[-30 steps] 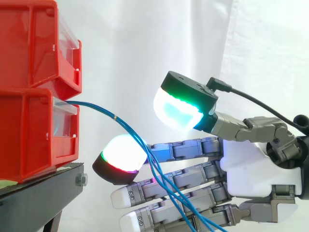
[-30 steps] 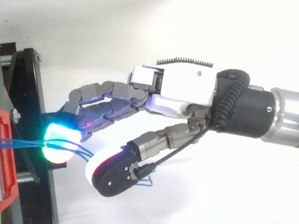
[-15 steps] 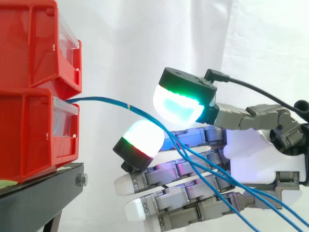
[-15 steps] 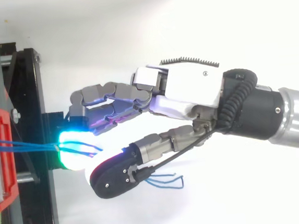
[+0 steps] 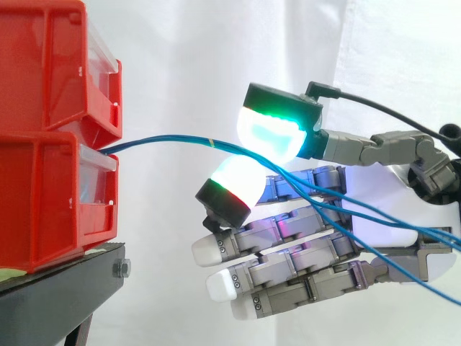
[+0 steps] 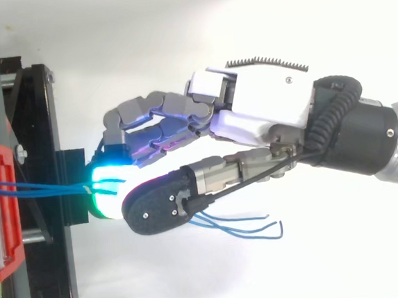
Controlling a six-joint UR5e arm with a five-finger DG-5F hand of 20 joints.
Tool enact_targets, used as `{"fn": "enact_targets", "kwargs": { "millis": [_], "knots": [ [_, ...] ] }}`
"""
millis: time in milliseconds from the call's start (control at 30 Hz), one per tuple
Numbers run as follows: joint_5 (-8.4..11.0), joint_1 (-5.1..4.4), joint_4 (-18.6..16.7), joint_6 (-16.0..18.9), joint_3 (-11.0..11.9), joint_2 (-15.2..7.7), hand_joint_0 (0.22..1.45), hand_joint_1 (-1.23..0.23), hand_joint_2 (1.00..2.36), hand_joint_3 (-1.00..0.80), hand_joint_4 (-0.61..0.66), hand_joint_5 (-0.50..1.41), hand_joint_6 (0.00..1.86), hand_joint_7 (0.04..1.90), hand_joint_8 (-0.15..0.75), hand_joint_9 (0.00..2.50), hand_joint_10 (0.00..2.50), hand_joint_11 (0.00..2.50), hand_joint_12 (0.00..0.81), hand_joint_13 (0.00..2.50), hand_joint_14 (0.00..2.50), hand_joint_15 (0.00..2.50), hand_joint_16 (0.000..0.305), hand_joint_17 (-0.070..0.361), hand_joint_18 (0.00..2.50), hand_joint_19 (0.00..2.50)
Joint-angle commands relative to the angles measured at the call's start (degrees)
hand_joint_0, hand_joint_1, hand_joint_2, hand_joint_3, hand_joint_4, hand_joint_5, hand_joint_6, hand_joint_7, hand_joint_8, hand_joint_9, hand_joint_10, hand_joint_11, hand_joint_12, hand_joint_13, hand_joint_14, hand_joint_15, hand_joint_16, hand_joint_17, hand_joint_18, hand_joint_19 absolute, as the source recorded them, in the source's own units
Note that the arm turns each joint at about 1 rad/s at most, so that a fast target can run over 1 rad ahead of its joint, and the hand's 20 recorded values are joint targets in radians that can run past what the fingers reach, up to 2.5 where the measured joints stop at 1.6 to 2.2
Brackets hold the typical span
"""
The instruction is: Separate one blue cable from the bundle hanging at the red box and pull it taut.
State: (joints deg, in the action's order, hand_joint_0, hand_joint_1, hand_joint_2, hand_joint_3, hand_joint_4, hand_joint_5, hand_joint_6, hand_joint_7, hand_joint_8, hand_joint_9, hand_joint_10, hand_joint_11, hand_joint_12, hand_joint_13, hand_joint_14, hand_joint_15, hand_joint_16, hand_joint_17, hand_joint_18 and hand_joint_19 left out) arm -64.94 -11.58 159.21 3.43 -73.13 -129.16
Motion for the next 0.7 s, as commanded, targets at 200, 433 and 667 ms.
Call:
{"fn": "enact_targets", "kwargs": {
  "millis": [200, 433, 667],
  "knots": [
    [-0.01, 0.33, 2.33, 0.0, 0.01, 1.36, 0.62, -0.72, 1.02, -0.15, 0.08, -0.21, 0.84, 1.07, 0.219, 0.59, 0.01, 0.4, 0.312, 0.58, 0.01, 0.29, 0.04, 0.09, 0.46, 0.22],
    [-0.1, 0.59, 4.18, 0.0, 0.01, 2.15, 0.65, -0.77, 1.01, -0.3, 0.11, -0.22, 0.84, 1.03, 0.215, 0.59, 0.01, 0.42, 0.312, 0.61, 0.01, 0.29, 0.04, 0.089, 0.49, 0.23],
    [-0.01, 0.77, 5.32, 0.18, 0.01, 2.68, 0.67, -0.8, 1.01, -0.36, 0.09, -0.21, 0.84, 1.02, 0.212, 0.61, 0.01, 0.46, 0.311, 0.62, 0.01, 0.29, 0.04, 0.089, 0.52, 0.23]
  ]
}}
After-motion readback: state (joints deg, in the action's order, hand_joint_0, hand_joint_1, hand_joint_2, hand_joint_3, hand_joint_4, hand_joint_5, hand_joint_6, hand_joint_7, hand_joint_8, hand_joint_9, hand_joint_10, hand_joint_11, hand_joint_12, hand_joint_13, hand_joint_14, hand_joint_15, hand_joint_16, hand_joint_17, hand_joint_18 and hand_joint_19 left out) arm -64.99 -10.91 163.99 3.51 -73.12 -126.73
